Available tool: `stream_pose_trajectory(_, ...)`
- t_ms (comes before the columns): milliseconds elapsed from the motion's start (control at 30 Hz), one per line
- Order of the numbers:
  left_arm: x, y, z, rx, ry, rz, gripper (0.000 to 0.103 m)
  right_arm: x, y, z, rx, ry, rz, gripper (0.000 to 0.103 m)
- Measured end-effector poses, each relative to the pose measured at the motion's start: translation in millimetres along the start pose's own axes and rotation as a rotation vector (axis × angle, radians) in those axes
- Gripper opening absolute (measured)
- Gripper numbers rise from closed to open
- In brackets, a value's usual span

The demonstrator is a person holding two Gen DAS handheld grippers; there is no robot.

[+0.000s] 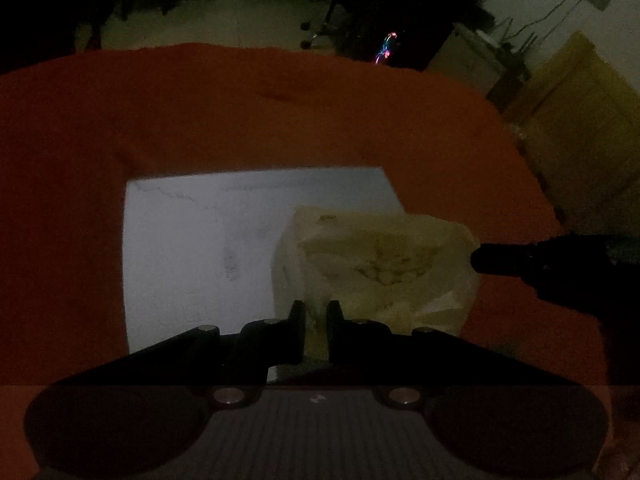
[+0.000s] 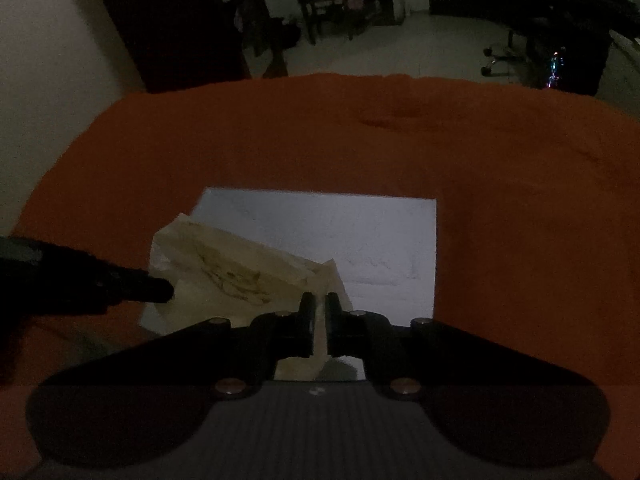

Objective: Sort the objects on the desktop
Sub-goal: 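Close the left gripper on the paper bag while the right gripper holds it, then hold the paper bag with the left gripper while the right gripper releases it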

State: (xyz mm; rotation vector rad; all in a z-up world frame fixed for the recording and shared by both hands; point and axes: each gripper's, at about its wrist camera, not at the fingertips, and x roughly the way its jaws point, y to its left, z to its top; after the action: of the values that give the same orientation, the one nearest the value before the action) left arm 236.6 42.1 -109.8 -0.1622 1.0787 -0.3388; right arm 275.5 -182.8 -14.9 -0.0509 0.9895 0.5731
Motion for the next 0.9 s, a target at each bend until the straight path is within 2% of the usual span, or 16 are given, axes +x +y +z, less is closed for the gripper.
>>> stream_pose_trajectory(167,-25,-11,-11,0.04,-0.004,-0.022,0.009,-32,17,3,0.011,-0.026,0.017,0.007)
stream_pose_trajectory(433,-69,-35,-37,0.101,-0.007,-0.09,0.009,-66,47,-16,-0.03,-0.026,0.057,0.006)
stream_pose_trajectory(567,-83,-40,-43,0.118,-0.021,-0.1,0.009,-81,62,-26,-0.053,-0.026,0.078,0.005)
stream_pose_trajectory(633,-81,-40,-41,0.134,-0.024,-0.084,0.009,-81,66,-28,-0.073,-0.026,0.084,0.005)
stream_pose_trajectory(767,-71,-25,-31,0.135,-0.037,0.0,0.01,-59,59,-23,-0.088,0.014,0.064,0.008)
stream_pose_trajectory(800,-68,-20,-29,0.128,-0.033,0.016,0.014,-52,56,-20,-0.092,0.022,0.055,0.016)
stream_pose_trajectory(833,-63,-14,-26,0.123,-0.026,0.03,0.018,-46,53,-17,-0.096,0.027,0.042,0.033)
stream_pose_trajectory(867,-60,-8,-24,0.121,-0.02,0.042,0.026,-39,50,-15,-0.097,0.027,0.019,0.042)
stream_pose_trajectory(900,-57,-3,-22,0.125,-0.013,0.05,0.038,-30,46,-12,-0.097,0.033,-0.006,0.056)
